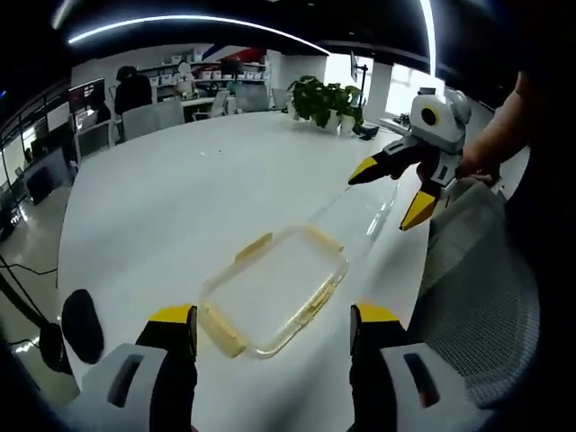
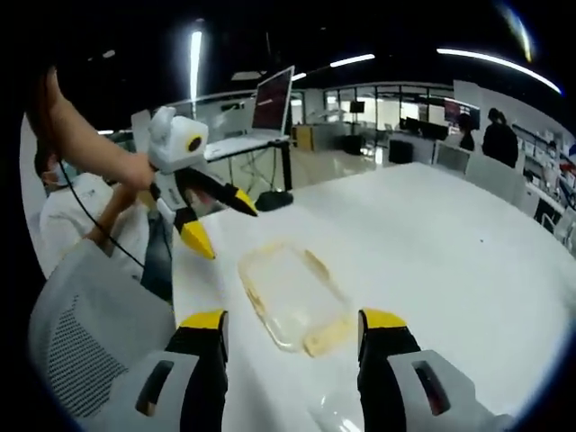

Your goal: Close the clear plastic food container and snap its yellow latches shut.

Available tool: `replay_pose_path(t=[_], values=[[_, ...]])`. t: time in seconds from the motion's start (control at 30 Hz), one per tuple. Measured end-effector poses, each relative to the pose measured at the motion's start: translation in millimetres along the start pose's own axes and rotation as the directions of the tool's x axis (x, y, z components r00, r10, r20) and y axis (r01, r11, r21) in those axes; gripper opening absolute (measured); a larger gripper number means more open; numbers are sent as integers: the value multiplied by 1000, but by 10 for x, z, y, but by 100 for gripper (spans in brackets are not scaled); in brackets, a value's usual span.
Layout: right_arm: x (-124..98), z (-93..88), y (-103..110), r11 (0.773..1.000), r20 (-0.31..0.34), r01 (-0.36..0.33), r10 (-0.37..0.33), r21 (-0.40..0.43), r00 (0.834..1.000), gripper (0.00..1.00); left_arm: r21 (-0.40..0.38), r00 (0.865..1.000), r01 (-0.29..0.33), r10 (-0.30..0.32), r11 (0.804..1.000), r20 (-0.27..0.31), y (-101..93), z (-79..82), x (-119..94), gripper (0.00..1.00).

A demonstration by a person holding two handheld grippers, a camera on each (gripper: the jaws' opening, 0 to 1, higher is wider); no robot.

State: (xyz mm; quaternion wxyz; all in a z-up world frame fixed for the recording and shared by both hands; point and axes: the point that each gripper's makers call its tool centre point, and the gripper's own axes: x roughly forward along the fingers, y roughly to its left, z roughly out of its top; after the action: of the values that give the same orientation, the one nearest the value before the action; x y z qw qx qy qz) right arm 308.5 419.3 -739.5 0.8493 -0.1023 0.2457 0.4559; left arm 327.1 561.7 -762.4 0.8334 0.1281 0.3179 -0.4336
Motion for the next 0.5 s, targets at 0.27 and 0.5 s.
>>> replay_pose_path(t=[0.27, 0.5], values=[[86, -105, -11, 998, -74, -20, 16, -52, 997, 59, 40, 999, 26, -24, 999, -48, 53, -112, 50, 68], [187, -122, -89, 995, -129, -38, 25, -96, 991, 59, 68, 996, 50, -45, 996, -76, 121, -126, 85, 68]])
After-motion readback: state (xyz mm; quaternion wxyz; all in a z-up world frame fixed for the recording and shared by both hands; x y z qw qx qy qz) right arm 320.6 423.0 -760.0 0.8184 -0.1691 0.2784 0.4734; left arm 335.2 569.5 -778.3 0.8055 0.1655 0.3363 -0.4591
